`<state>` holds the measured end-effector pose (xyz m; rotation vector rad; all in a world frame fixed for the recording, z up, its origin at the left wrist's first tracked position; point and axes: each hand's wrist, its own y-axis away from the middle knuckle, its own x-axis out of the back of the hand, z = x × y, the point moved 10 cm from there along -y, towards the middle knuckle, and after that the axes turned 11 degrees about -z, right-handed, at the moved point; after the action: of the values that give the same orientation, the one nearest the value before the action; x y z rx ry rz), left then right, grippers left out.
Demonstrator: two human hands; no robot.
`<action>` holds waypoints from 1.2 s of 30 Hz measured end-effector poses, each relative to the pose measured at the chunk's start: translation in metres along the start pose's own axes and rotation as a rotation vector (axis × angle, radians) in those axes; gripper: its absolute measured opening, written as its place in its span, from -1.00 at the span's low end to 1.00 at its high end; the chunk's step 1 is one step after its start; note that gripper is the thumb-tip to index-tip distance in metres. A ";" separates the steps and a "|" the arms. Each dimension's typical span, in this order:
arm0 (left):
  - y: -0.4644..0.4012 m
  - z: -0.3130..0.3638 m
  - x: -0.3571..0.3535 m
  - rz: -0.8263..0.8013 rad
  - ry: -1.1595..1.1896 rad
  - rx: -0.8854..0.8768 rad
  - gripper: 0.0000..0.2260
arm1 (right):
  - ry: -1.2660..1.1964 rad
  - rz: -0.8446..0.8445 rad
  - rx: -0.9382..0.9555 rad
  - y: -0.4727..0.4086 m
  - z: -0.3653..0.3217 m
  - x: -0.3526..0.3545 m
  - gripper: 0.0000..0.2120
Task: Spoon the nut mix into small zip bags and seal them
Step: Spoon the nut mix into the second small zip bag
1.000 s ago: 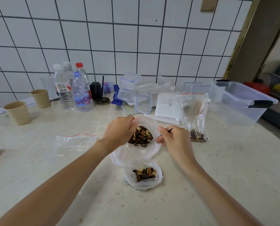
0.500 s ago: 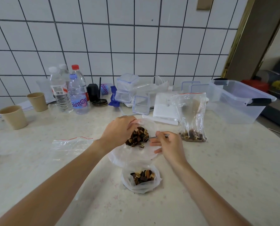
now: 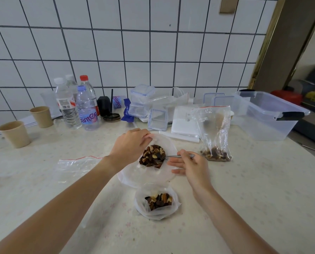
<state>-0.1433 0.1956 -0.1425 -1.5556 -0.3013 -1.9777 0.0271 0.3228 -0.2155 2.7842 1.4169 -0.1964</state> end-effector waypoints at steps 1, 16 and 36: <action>0.000 0.000 0.000 -0.001 0.002 0.004 -0.72 | 0.001 -0.006 0.003 0.000 -0.001 -0.001 -0.75; 0.066 0.024 0.045 0.167 0.081 -0.073 -0.75 | -0.041 -0.099 0.059 0.031 -0.044 0.006 -0.75; 0.144 0.034 -0.021 -0.097 0.526 0.039 -0.86 | 0.435 -0.332 0.228 0.113 -0.045 -0.012 -0.81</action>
<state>-0.0298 0.1048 -0.1790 -0.9583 -0.1977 -2.3504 0.1161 0.2496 -0.1744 2.8642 2.0746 0.2851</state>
